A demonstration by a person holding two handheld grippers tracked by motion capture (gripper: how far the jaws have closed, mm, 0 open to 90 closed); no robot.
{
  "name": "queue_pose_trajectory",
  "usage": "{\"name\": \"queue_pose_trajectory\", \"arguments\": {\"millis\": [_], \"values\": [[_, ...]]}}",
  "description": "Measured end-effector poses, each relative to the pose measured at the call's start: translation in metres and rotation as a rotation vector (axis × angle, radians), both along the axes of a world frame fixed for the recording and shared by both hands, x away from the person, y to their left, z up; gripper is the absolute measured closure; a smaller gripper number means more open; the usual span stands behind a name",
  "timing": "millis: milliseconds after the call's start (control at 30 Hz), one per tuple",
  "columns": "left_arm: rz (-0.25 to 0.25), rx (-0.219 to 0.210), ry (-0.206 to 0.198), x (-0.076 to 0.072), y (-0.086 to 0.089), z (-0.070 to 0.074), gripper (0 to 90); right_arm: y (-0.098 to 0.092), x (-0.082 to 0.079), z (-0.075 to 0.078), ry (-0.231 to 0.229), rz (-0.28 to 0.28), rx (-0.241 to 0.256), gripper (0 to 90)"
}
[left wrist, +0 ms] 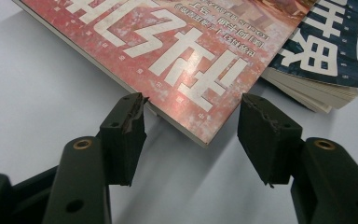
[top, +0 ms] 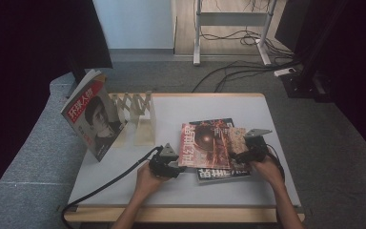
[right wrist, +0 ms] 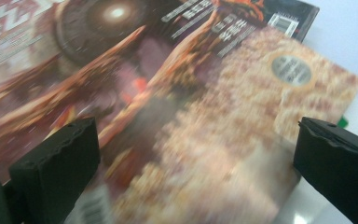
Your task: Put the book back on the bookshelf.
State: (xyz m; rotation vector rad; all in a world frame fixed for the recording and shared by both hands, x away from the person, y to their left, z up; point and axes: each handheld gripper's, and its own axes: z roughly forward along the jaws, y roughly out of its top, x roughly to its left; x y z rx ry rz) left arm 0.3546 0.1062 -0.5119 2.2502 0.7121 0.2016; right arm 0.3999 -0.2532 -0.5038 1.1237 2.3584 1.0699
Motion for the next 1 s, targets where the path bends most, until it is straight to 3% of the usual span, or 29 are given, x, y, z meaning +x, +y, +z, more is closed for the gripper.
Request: {"name": "queue_pose_trajectory", "arguments": {"millis": [167,267,633,867,1000], "values": [[0.020,-0.067,0.037,0.001,0.008,-0.003,44.8,0.004,0.020,-0.002,0.007,0.009,-0.010,0.0],[0.014,-0.054,0.029,0.000,0.008,-0.003,44.8,0.006,0.031,-0.002,0.010,0.010,-0.015,0.0],[0.007,-0.068,0.031,0.000,0.008,-0.004,47.4,0.016,0.065,-0.001,0.020,0.014,-0.022,0.0],[0.006,-0.067,0.032,0.001,0.008,-0.004,47.5,0.018,0.075,-0.001,0.026,0.008,-0.020,0.0],[0.005,-0.068,0.033,0.001,0.008,-0.004,47.6,0.017,0.080,-0.003,0.055,0.014,0.008,0.0]]}}
